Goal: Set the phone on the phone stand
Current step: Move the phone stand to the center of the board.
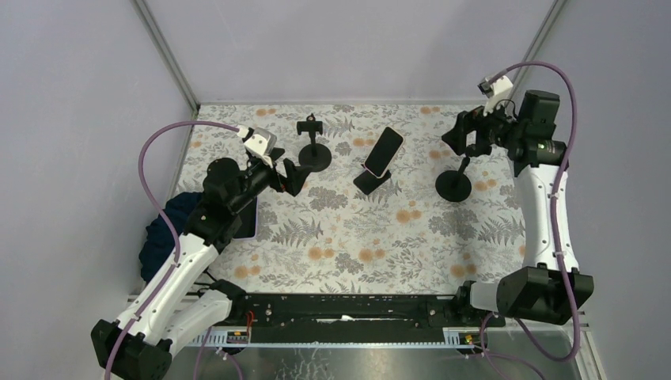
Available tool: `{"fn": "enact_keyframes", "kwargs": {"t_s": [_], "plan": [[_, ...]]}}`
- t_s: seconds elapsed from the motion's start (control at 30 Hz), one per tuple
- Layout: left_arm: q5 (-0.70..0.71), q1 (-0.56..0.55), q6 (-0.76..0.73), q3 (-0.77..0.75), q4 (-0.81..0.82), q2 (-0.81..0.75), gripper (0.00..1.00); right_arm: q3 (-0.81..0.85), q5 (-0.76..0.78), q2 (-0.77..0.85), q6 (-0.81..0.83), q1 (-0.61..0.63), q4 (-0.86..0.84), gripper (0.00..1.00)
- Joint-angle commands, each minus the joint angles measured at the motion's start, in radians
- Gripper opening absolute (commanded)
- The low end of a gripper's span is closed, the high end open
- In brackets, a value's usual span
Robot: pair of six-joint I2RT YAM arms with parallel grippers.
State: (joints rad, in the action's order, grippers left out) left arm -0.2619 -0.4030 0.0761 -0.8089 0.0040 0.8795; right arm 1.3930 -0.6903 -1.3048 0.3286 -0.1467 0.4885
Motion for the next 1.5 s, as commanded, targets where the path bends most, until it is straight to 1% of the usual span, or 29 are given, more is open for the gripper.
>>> {"fn": "enact_keyframes", "kwargs": {"t_s": [0.0,0.1,0.17,0.33,0.43,0.47,0.53,0.6,0.8,0.93,1.03,1.23,1.47], "plan": [[-0.020,-0.006,-0.007,0.005,0.008,-0.015,0.99,0.106,0.035,-0.023,0.130,-0.111,0.233,1.00],[-0.022,-0.007,-0.006,0.005,0.008,-0.018,0.99,0.189,0.019,-0.084,0.173,-0.212,0.338,1.00],[-0.023,-0.008,-0.006,0.004,0.008,-0.019,0.99,0.205,0.030,-0.118,0.173,-0.245,0.361,1.00],[-0.022,-0.007,-0.006,0.005,0.008,-0.020,0.99,0.170,0.036,-0.159,0.094,-0.296,0.317,1.00],[-0.020,-0.009,-0.007,0.005,0.008,-0.020,0.99,0.160,-0.029,-0.178,0.031,-0.359,0.271,1.00],[-0.021,-0.010,-0.007,0.005,0.008,-0.019,0.99,0.162,-0.062,-0.191,0.019,-0.383,0.268,0.98],[-0.023,-0.011,-0.007,0.005,0.008,-0.019,0.99,0.163,-0.123,-0.220,0.019,-0.420,0.276,0.91],[-0.023,-0.011,-0.007,0.005,0.008,-0.021,0.99,0.154,-0.162,-0.241,0.046,-0.430,0.294,0.83],[-0.024,-0.012,-0.007,0.005,0.008,-0.018,0.99,0.081,-0.216,-0.270,0.060,-0.430,0.256,0.68],[-0.023,-0.014,-0.007,0.005,0.007,-0.016,0.99,0.081,-0.254,-0.307,0.055,-0.430,0.259,0.57],[-0.022,-0.014,-0.009,0.004,0.006,-0.017,0.99,0.091,-0.262,-0.330,0.052,-0.429,0.257,0.53],[-0.022,-0.014,-0.011,0.004,0.005,-0.015,0.99,0.111,-0.286,-0.369,0.036,-0.426,0.254,0.47],[-0.021,-0.014,-0.010,0.005,0.005,-0.013,0.99,0.120,-0.288,-0.383,0.034,-0.405,0.243,0.45]]}}
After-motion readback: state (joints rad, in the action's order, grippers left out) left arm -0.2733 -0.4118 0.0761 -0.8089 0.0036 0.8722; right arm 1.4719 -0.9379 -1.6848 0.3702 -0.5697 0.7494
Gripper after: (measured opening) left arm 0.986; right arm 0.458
